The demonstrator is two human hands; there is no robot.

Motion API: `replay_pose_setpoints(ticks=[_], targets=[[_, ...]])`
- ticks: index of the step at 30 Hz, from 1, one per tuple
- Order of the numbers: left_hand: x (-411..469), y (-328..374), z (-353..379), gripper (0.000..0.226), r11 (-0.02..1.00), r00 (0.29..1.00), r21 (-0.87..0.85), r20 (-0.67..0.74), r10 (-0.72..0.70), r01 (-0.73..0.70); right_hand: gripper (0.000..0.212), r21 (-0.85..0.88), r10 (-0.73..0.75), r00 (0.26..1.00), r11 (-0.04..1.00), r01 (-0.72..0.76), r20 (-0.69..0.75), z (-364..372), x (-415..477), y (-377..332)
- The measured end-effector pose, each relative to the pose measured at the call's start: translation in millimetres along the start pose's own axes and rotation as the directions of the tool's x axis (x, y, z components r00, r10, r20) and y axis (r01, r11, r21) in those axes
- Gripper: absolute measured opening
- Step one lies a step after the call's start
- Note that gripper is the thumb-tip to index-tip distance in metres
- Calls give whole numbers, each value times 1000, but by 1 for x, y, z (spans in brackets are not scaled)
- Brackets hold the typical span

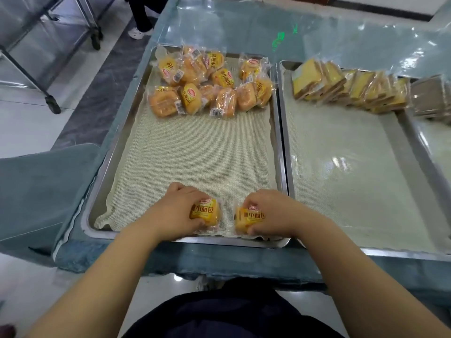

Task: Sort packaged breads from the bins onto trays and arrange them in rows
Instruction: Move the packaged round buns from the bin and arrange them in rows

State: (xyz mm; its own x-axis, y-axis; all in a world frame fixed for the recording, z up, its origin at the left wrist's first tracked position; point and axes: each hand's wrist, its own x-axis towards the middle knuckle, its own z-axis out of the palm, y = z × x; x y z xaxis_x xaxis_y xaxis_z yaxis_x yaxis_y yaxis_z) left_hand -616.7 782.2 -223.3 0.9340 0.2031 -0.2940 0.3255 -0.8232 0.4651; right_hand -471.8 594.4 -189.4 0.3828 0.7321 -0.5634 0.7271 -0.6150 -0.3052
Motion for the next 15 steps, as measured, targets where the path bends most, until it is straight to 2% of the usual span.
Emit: replay_pose_setpoints(ticks=[3, 7, 11, 15], targets=[[5, -3, -13, 55, 998, 1000, -55, -7, -15, 14, 53, 104, -5, 1000, 995, 6, -2, -19, 7, 5], [20, -9, -31, 44, 983, 989, -164, -106, -103, 85, 53, 94, -26, 998, 995, 31, -54, -56, 29, 14], [45, -23, -56, 32, 962, 965, -184, -130, -227, 201, 50, 103, 2, 995, 995, 8, -95, -94, 65, 21], [76, -43, -81, 30, 937, 920, -187, -210, -330, 294, 46, 86, 47, 979, 996, -30, -199, -127, 111, 22]])
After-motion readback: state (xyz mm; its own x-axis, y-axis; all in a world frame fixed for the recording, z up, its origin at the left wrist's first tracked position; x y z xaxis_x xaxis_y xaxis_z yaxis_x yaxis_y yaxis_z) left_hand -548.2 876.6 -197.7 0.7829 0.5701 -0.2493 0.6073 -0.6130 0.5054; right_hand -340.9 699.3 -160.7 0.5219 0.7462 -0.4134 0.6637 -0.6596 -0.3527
